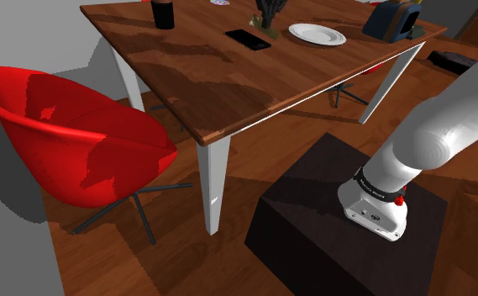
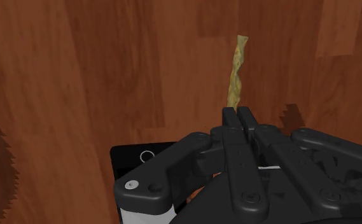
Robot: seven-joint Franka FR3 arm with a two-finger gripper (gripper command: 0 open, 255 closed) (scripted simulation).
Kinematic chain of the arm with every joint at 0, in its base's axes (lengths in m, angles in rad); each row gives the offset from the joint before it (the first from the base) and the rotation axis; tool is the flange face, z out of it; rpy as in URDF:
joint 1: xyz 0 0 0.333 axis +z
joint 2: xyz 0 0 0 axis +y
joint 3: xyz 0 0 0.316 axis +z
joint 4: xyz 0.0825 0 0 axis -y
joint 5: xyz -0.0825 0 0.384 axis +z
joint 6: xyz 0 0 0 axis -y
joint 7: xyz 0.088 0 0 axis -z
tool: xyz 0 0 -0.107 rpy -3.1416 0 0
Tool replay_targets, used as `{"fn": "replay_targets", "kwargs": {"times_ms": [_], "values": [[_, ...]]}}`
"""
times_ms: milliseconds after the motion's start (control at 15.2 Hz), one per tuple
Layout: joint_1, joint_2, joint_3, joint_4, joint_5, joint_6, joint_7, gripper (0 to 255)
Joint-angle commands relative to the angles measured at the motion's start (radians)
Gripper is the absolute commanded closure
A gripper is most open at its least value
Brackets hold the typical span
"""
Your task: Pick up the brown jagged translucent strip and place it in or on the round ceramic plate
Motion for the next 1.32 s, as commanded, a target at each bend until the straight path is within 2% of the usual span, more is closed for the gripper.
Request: {"fn": "replay_targets", "kwargs": {"times_ms": [0, 660, 1254], "values": [[-0.019, -0.007, -0.027, -0.003, -0.005, -0.007, -0.045, 255], [-0.119, 0.046, -0.172, 0.062, -0.029, -0.036, -0.285, 255], [-0.216, 0.183, -0.293, 0.224, -0.020, -0.078, -0.503, 255]]}}
